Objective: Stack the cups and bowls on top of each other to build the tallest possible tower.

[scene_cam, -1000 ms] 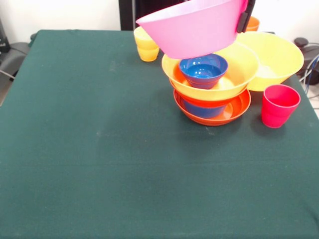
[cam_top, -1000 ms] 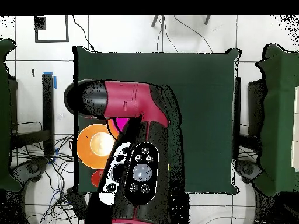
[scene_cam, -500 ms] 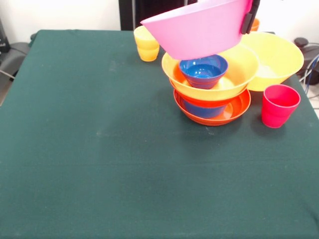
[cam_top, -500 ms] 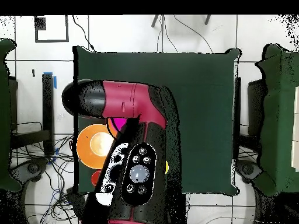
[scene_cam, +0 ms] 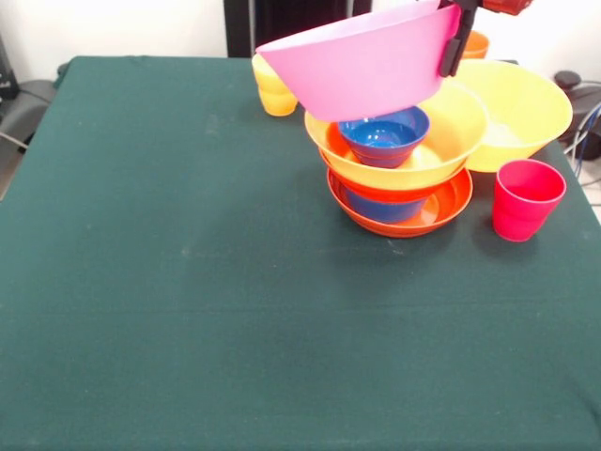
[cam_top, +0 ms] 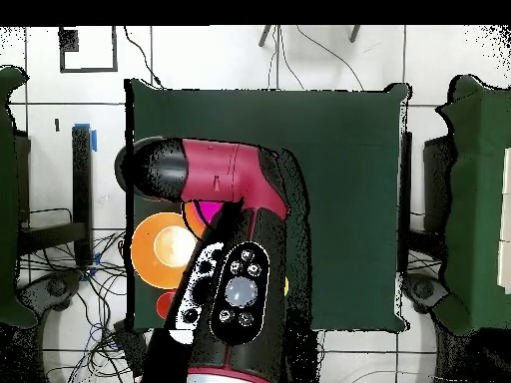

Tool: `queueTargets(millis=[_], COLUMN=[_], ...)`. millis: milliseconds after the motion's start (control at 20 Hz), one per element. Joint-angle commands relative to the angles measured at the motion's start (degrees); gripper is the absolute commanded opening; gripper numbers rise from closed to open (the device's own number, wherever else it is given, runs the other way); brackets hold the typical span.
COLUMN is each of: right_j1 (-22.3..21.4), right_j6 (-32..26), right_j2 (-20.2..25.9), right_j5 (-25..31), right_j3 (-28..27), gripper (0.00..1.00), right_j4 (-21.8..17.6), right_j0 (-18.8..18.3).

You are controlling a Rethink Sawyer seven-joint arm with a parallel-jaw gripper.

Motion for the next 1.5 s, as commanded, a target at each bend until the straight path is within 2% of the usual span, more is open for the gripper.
queueTargets(millis=[50,800,1500], right_j1=[2.4,3.9,5.1], right_j6=[11.7,14.4,14.6], right_j2=[2.0,-0.2,-2.6], right_j5=[-3.2,1.1,1.3], right_j3=[-0.1,-1.4,-1.6], gripper=[0.00,0.00,0.00], right_j4=[1.4,6.1,7.3], right_j0=[1.9,5.0,7.1])
